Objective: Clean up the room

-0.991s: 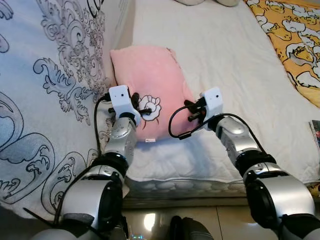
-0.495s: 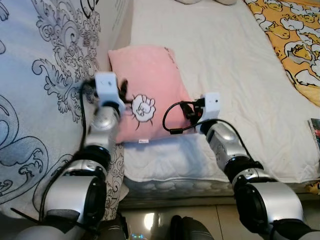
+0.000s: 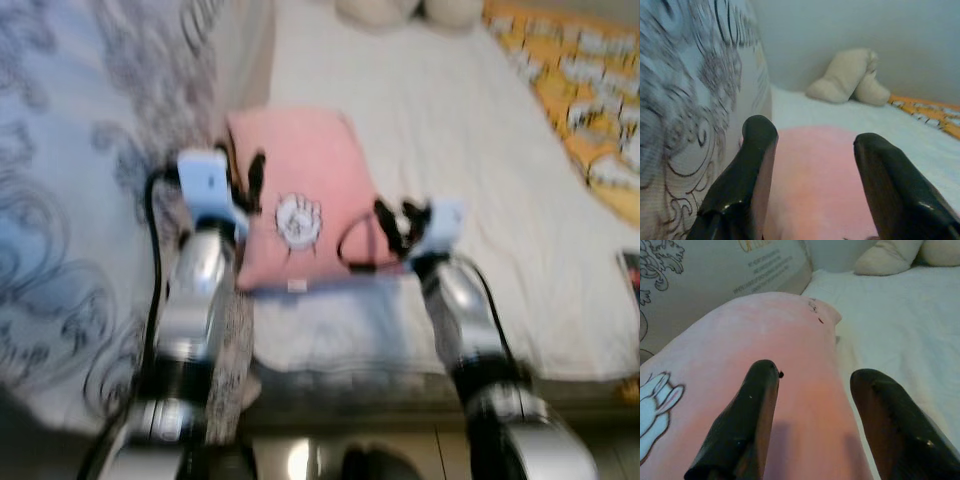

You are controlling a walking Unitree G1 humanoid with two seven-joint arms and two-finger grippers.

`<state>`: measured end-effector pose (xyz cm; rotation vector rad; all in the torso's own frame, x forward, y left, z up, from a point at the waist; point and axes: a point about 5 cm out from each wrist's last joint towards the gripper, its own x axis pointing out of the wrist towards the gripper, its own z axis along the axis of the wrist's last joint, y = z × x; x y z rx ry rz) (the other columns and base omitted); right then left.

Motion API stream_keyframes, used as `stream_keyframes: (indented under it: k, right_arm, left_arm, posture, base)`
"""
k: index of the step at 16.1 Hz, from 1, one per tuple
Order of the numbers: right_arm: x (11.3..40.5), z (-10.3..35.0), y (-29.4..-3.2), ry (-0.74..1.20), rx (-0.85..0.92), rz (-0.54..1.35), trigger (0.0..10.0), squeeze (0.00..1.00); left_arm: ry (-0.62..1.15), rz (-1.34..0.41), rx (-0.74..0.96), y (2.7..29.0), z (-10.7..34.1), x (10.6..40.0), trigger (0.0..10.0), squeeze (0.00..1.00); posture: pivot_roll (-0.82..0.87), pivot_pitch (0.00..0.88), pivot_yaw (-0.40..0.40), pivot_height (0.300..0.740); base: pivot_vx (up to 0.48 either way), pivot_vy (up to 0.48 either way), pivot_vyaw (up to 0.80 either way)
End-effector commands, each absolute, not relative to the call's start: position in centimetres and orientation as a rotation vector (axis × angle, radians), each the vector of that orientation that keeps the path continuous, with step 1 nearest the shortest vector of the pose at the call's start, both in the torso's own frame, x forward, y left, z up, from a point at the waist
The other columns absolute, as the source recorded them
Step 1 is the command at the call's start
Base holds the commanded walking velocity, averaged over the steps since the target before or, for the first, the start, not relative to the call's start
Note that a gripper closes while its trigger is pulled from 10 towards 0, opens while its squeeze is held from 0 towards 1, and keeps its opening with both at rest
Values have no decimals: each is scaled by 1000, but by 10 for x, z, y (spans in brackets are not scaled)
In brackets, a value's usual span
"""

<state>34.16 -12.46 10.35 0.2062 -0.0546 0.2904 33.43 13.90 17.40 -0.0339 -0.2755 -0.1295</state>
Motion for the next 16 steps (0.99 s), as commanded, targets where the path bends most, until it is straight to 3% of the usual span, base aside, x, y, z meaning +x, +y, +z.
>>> stream_keyframes:
  k: [1,3,4,7,13,14,15,16]
  right_arm:
    - [336,117,-124,-134,170,287,10000,1000]
    - [316,123,-131,-205,65,286,10000,1000]
    - [304,122,-152,-227,-7,234,10000,1000]
    - [287,103,-175,-139,-10,136,10000,1000]
    - [282,83,-182,-35,7,102,10000,1000]
    - [285,80,-181,-4,-3,111,10000,980]
    - [290,81,-178,-1,0,123,10000,0]
    - [293,84,-176,-11,-3,128,10000,0]
  left_arm:
    - [-317,-175,2,130,184,326,10000,1000]
    - [-269,-159,35,135,171,314,10000,1000]
    - [-177,-117,55,146,150,301,10000,1000]
    - [-110,-110,92,148,135,284,10000,1000]
    - [-21,-60,109,161,110,281,10000,1000]
    - [-13,-61,109,160,108,282,10000,0]
    - [-28,-69,88,158,110,285,10000,0]
    - [-31,-60,75,158,112,287,10000,0]
  posture:
    - [39,0,-84,740]
    - [49,0,-89,740]
    - [52,0,-94,740]
    - [61,0,-91,740]
    - [35,0,-74,740]
    - [31,0,-74,740]
    - [27,0,-72,740]
    - [25,0,-71,740]
  base:
    - [0,0,0]
    - [0,0,0]
    - [0,0,0]
    - [0,0,0]
    - [0,0,0]
    - [0,0,0]
    - [0,-266,0]
    - [0,-420,0]
